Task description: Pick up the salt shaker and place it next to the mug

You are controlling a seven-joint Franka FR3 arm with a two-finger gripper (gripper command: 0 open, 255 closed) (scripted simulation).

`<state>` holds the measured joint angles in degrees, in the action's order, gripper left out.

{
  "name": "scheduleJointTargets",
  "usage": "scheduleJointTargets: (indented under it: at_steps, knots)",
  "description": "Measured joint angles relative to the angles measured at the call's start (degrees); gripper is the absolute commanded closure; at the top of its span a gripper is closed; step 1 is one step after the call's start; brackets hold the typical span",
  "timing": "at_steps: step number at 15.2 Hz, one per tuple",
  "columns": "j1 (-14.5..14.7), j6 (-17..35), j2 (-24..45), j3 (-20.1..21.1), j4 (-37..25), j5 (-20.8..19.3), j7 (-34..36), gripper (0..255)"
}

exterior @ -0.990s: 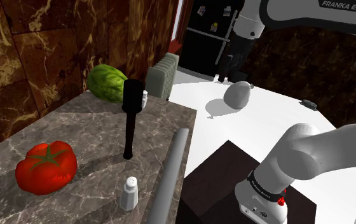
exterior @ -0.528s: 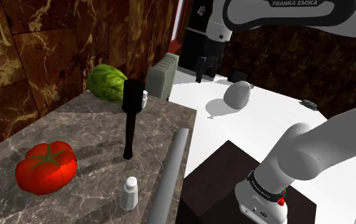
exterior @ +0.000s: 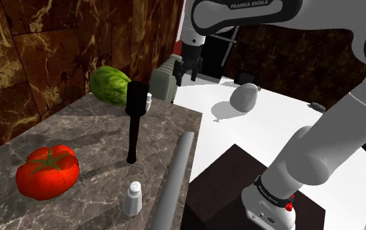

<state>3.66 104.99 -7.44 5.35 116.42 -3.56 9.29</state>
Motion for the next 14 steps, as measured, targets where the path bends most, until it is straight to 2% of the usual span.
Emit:
scheduleJointTargets:
  at_steps: [7,14]
  knots:
    - [1.21,-0.11,16.46,1.21,-13.99,-0.41,2.34,0]
    - [3.22,-4.39,34.56,1.72,-33.92,-1.11,4.06,0]
